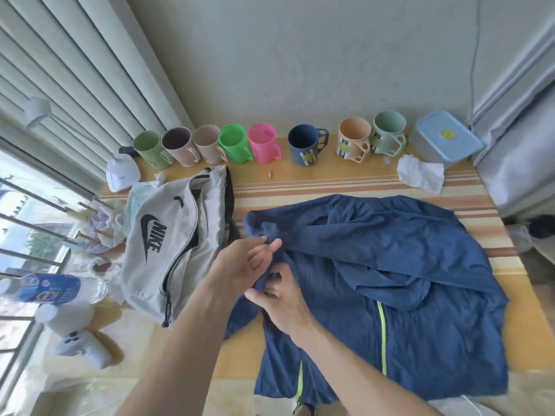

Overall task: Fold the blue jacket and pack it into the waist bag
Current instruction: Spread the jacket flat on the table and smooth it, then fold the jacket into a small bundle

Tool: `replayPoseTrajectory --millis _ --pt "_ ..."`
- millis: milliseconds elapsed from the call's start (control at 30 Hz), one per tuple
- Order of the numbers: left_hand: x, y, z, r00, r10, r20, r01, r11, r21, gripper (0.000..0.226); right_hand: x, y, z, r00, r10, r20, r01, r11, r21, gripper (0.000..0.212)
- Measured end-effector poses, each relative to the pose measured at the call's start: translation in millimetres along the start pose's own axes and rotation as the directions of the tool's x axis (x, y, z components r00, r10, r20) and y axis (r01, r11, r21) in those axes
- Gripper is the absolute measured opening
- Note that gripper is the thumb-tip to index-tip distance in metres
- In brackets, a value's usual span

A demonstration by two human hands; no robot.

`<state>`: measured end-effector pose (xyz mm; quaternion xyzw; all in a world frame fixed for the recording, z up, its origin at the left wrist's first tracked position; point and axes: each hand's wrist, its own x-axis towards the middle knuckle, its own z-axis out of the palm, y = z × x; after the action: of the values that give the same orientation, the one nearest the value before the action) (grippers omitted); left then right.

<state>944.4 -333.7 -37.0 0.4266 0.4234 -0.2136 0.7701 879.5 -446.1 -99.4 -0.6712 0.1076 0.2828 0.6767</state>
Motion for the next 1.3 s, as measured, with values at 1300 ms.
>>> replayPoseTrajectory --millis 1300 --pt "127.4 -170.0 57.2 0.753 0.414 0.511 -0.243 -0.547 0.801 0.064 20.6 106.2 -372.8 0.945 -0.294 -0.144 -0.094 0.178 -0.980 0.073"
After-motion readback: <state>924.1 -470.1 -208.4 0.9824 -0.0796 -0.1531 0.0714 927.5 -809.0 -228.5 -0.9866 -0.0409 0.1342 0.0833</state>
